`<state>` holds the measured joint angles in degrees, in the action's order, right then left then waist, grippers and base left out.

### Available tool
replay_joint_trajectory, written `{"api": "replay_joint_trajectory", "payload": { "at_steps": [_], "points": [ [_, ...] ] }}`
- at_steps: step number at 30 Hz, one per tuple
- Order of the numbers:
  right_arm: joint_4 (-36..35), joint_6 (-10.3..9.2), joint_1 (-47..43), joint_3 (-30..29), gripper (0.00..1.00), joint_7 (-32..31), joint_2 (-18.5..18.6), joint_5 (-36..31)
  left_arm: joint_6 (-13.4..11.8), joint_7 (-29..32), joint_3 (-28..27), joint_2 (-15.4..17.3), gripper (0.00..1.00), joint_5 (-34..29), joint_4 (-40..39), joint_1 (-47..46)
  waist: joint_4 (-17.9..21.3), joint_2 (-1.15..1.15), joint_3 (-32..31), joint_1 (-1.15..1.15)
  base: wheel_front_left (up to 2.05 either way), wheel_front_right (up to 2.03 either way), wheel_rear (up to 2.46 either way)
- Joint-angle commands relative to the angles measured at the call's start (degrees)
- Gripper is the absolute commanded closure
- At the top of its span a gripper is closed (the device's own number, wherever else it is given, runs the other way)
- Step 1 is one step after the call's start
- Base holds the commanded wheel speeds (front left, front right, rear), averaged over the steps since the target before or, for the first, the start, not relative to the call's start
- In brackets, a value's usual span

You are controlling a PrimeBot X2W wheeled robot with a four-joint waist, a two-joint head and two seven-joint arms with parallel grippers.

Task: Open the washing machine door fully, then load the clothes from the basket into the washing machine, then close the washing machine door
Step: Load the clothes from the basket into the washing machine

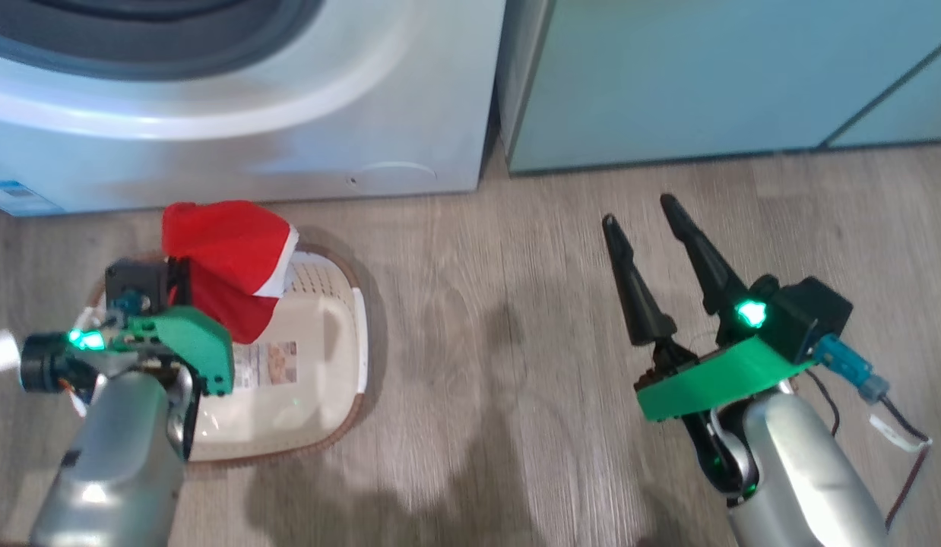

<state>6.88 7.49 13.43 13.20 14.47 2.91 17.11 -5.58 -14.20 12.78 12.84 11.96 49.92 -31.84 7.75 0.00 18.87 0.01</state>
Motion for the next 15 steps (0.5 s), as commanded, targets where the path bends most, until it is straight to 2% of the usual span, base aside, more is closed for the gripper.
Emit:
{"api": "replay_joint_trajectory", "payload": {
  "at_steps": [1, 10, 15],
  "points": [
    [-1.4, 0.00, -0.8, 1.2, 0.00, 0.5, 0.0, -0.6, -0.6, -0.8, -2.4, 1.5, 1.00, -0.5, -4.7, 1.4, -0.8, 0.00, -2.4, -0.01, 0.00, 0.00, 0.00],
    [-0.9, 0.00, -3.0, 0.6, 0.00, 0.5, 0.0, -0.9, -0.6, -0.8, -4.7, 0.0, 1.00, -3.3, -23.7, 9.9, -1.7, 0.00, -7.6, -0.01, 0.00, 0.00, 0.00],
    [-1.2, 0.00, -3.3, -0.3, 0.00, 0.5, 0.0, -1.3, 0.5, -0.8, -6.4, -1.7, 1.00, -4.0, -32.1, 12.7, -2.2, 0.00, -8.7, -0.01, 0.00, 0.00, 0.00]
  ]
}}
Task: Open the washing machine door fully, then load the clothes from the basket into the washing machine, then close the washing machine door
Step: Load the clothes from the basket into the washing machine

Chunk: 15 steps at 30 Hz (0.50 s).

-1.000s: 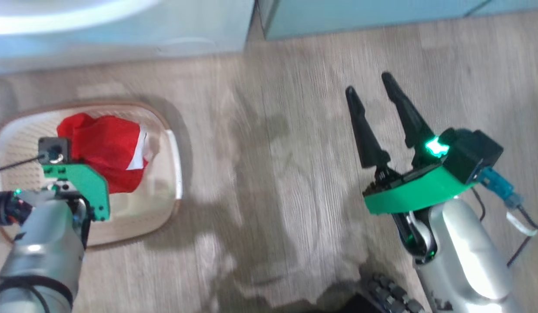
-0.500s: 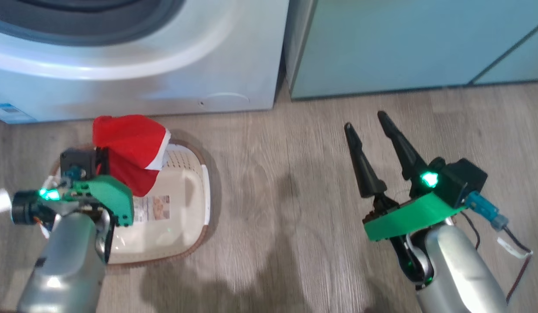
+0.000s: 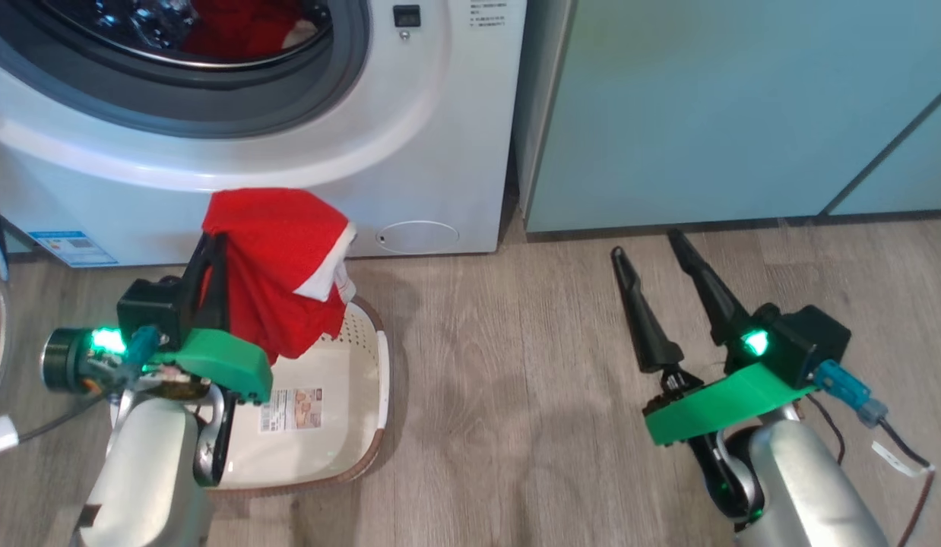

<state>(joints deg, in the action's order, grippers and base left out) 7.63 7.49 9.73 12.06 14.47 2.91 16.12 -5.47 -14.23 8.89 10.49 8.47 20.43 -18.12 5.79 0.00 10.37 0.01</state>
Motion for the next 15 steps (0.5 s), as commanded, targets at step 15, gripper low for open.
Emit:
{"api": "replay_joint_trajectory", "payload": {
  "at_steps": [15],
  "points": [
    [-1.6, 0.00, -2.5, -1.8, 0.00, 0.5, 0.0, -0.8, 3.5, -0.8, -5.3, -5.9, 1.00, -1.3, -12.2, 8.2, -1.3, 0.00, -5.9, -0.01, 0.00, 0.00, 0.00]
  ]
}}
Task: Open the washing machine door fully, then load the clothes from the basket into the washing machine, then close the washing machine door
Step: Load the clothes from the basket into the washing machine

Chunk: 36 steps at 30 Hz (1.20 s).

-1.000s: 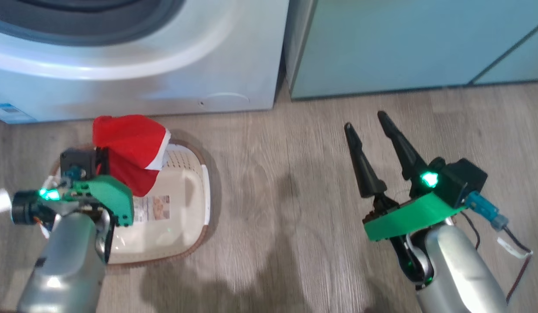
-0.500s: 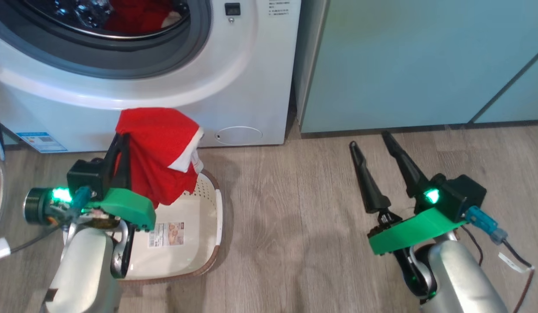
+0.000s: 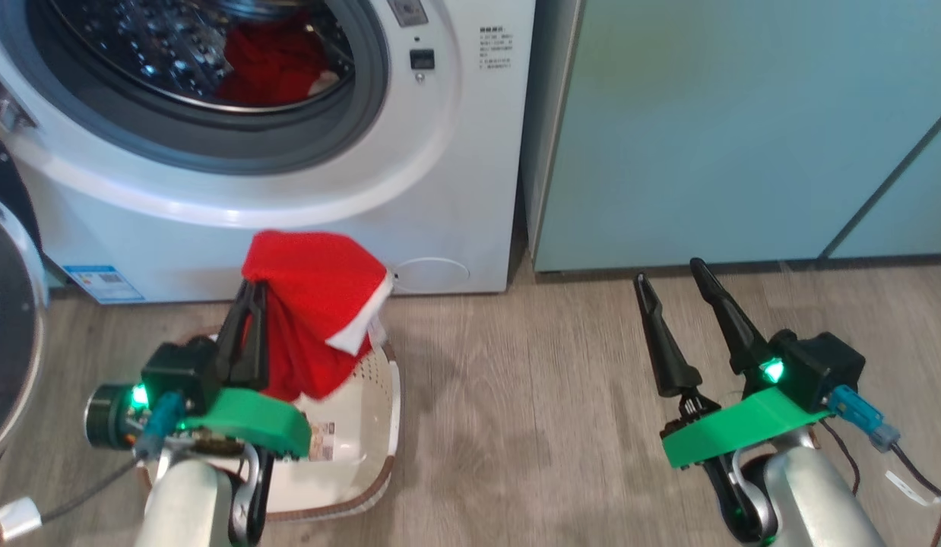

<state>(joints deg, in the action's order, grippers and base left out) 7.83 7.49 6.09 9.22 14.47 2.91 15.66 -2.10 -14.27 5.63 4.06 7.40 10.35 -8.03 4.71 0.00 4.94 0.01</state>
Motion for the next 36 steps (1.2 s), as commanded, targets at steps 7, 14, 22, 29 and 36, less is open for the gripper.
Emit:
{"api": "replay_joint_trajectory", "payload": {
  "at_steps": [7, 14, 22, 29, 36],
  "points": [
    [-1.8, 0.00, -0.2, 0.5, 0.00, 0.5, 0.0, -0.5, 0.7, -0.7, -3.3, -0.9, 1.00, 0.6, -4.2, 2.4, -0.5, 0.00, -2.4, -0.01, 0.00, 0.00, 0.00],
    [-2.0, 0.00, -0.7, 0.7, 0.00, 0.5, 0.0, -0.5, 1.5, -0.7, -4.1, -1.1, 1.00, 0.5, -5.2, 3.3, -0.7, 0.00, -2.7, -0.01, 0.00, 0.00, 0.00],
    [-1.9, 0.00, -0.7, 0.8, 0.00, 0.5, 0.0, -0.2, 1.4, -0.7, -3.8, -1.2, 1.00, 1.5, -5.4, 3.4, -0.3, 0.00, -2.4, -0.01, 0.00, 0.00, 0.00],
    [-2.0, 0.00, -0.4, 1.2, 0.00, 0.5, 0.0, -0.2, 1.0, -0.7, -4.0, -1.2, 1.00, 2.2, -5.8, 3.3, 0.7, 0.00, -1.4, -0.01, 0.00, 0.00, 0.00],
    [-2.6, 0.00, 0.7, 1.2, 0.00, 0.5, 0.0, -0.5, 2.7, -0.7, -7.8, -1.2, 1.00, 0.7, -6.6, 0.4, 2.6, 0.00, 2.0, -0.01, 0.00, 0.00, 0.00]
  ]
}}
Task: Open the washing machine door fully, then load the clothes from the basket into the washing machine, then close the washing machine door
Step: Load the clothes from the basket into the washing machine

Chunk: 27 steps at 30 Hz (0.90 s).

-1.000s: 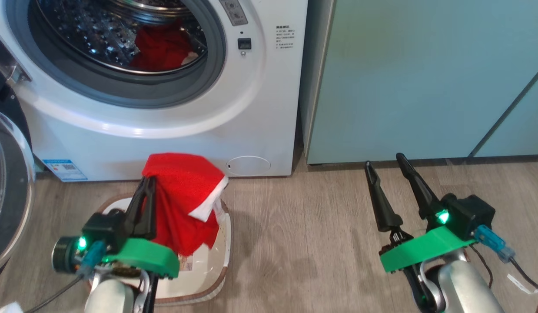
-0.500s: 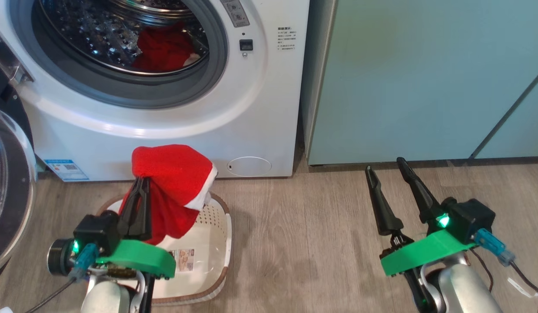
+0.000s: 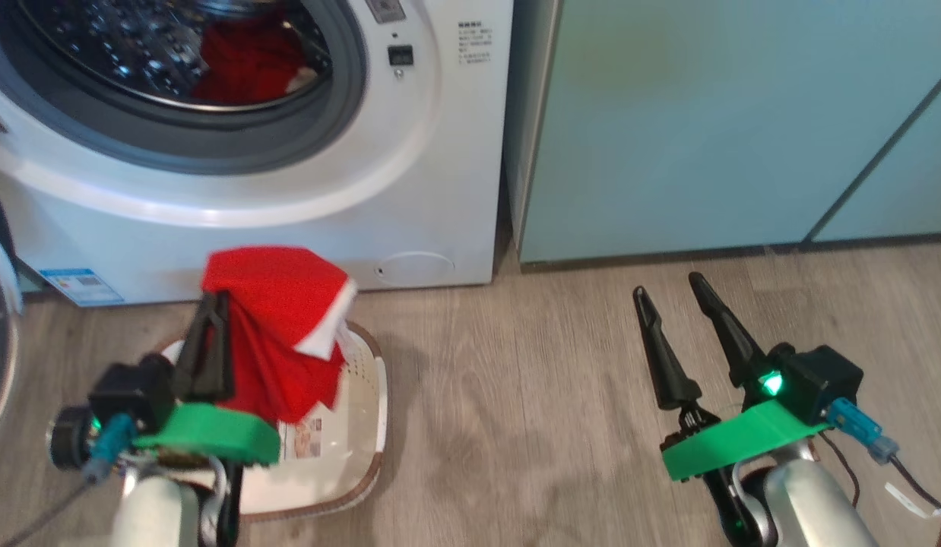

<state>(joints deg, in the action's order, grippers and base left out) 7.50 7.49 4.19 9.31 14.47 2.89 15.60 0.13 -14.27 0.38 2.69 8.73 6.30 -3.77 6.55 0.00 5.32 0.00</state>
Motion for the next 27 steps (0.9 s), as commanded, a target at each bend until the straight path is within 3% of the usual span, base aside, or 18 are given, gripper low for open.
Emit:
{"api": "replay_joint_trajectory", "payload": {
  "at_steps": [1, 11, 15, 21, 27],
  "points": [
    [-2.4, 0.00, 2.8, 1.1, 0.00, 0.5, 0.0, -0.5, 0.8, -0.7, -3.2, 0.2, 1.00, -0.9, -2.8, -4.7, 1.0, 0.00, 2.6, 0.00, 0.00, 0.00, 0.00],
    [-4.2, 0.00, 6.2, 1.8, 0.00, 0.5, 0.0, -1.0, 3.2, -0.7, -9.3, 1.7, 1.00, -2.2, -3.3, -17.6, 4.1, 0.00, 13.2, 0.00, 0.00, 0.00, 0.00],
    [-5.1, 0.00, 7.7, 1.9, 0.00, 0.5, 0.0, -0.8, 3.8, -0.7, -12.2, 3.8, 1.00, -1.9, -2.0, -25.2, 5.8, 0.00, 18.1, 0.00, 0.00, 0.00, 0.00],
    [-6.6, 0.00, 9.1, 2.2, 0.00, 0.5, 0.0, 0.0, 5.1, -0.7, -14.6, 9.0, 1.00, -2.1, 1.4, -38.3, 7.9, 0.00, 25.0, 0.00, 0.00, 0.00, 0.00],
    [-7.6, 0.00, 10.1, 2.8, 0.00, 0.5, 0.0, 0.6, 6.0, -0.7, -14.5, 15.5, 1.00, -2.7, 10.0, -51.7, 9.6, 0.00, 30.1, 0.00, 0.00, 0.00, 0.00]
  ]
}}
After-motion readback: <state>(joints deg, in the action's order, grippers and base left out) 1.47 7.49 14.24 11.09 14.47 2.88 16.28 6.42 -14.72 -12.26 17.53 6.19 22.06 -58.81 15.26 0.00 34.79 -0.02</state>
